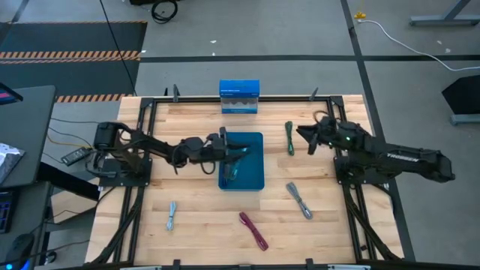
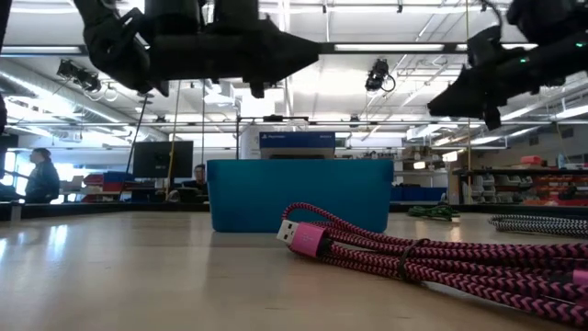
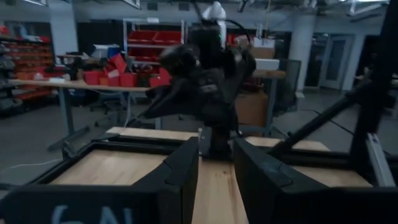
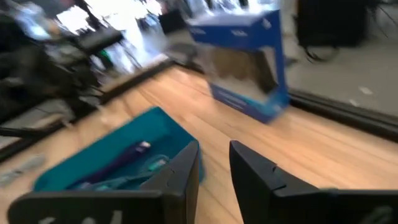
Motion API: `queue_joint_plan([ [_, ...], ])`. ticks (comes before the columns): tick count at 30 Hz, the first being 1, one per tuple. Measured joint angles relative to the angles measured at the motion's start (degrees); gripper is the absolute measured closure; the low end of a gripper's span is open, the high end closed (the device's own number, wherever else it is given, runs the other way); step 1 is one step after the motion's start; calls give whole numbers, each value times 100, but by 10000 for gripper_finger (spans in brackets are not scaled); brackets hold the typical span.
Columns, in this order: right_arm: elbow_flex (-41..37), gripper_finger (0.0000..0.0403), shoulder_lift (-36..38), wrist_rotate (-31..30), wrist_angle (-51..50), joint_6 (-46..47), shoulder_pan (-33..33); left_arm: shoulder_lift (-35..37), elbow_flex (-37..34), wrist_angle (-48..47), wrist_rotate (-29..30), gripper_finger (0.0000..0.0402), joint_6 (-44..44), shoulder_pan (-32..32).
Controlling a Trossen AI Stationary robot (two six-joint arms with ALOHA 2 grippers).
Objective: Pick and place USB-C Cables
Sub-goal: Put the green charger cable into the blue bin
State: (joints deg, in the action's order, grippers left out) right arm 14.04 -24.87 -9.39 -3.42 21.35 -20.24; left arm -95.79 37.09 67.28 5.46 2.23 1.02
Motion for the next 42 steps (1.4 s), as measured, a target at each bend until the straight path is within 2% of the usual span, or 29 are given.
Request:
queue_joint_plan([
  [4, 557, 299, -1072, -11, -254, 260, -248, 346, -239, -181, -323, 294, 117, 104],
  [12, 1648, 298, -3537, 51, -1241, 818, -641, 556, -401, -305, -353, 294, 361, 35],
  [14, 1870, 298, -4074, 196, -1593, 872, -755, 555, -398, -403, -357, 294, 665, -28],
  [20, 2372, 298, -5289, 350, -2158, 911, -967, 553, -398, -770, -470, 294, 1025, -454],
  [23, 2569, 298, -5671, 472, -2199, 905, -967, 551, -398, -797, -403, 294, 1040, -706],
  [32, 2748, 298, -6246, 399, -2339, 912, -967, 544, -398, -1026, 496, 294, 913, -1352],
  [42, 2754, 303, -6338, 295, -2362, 993, -956, 544, -398, -1072, 570, 294, 849, -1416],
])
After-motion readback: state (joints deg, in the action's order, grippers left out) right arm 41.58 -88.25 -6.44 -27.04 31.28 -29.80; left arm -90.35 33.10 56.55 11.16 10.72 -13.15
